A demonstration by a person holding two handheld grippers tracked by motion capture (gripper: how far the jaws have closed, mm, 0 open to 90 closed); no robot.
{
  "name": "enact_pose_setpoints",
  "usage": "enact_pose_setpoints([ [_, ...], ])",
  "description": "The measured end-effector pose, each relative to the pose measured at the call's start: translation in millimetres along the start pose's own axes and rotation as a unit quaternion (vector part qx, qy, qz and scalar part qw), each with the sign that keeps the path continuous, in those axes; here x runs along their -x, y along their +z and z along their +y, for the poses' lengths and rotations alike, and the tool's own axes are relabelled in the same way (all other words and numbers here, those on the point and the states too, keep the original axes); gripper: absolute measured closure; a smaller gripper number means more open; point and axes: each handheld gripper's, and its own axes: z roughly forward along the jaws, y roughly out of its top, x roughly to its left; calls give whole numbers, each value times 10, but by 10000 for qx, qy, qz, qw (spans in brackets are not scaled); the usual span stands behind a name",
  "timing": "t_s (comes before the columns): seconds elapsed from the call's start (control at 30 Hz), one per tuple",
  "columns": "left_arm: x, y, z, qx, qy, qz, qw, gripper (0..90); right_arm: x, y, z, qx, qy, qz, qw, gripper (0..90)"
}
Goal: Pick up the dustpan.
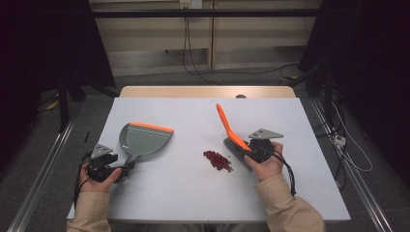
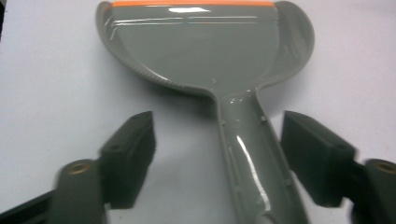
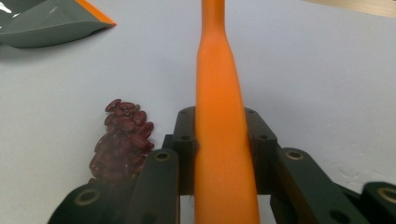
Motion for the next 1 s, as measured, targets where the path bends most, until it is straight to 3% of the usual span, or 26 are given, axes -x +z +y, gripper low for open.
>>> enact_pose_setpoints([
  [0.1, -46, 26, 29, -49, -139, 25, 9999, 400, 0, 4, 0, 12, -5, 16, 10000, 711],
  [0.2, -76, 65, 68, -112, -136, 126, 9998, 469, 10, 2, -1, 8, 21, 25, 10000, 710],
  [0.33, -36, 157, 129, -266, 92, 65, 9996, 489, 18, -4, -6, 15, 12, 54, 10000, 711],
  [0.53, 23, 324, 167, -653, 587, 188, 9960, 485, 10, -1, -5, 19, -13, 76, 10000, 710],
  [0.57, 26, 337, 166, -658, 652, 177, 9955, 549, 10, -1, -5, 19, -17, 77, 10000, 710],
  [0.63, 9, 334, 171, -657, 628, 76, 9958, 626, 11, -2, -4, 15, -22, 95, 10000, 710],
  [0.7, 7, 314, 181, -679, 712, -14, 9951, 630, 14, -3, -6, 20, -27, 85, 10000, 710],
  [0.8, 18, 272, 180, -633, 688, -329, 9951, 631, 15, 2, -8, 48, 4, 112, 9999, 711],
  [0.9, 80, 193, 219, -579, 978, -480, 9924, 632, 10, 4, -10, 99, 6, 122, 9999, 711],
  [1.0, 196, 105, 245, -541, 1324, -715, 9871, 632, 13, 5, -3, 202, 11, 104, 9997, 712],
])
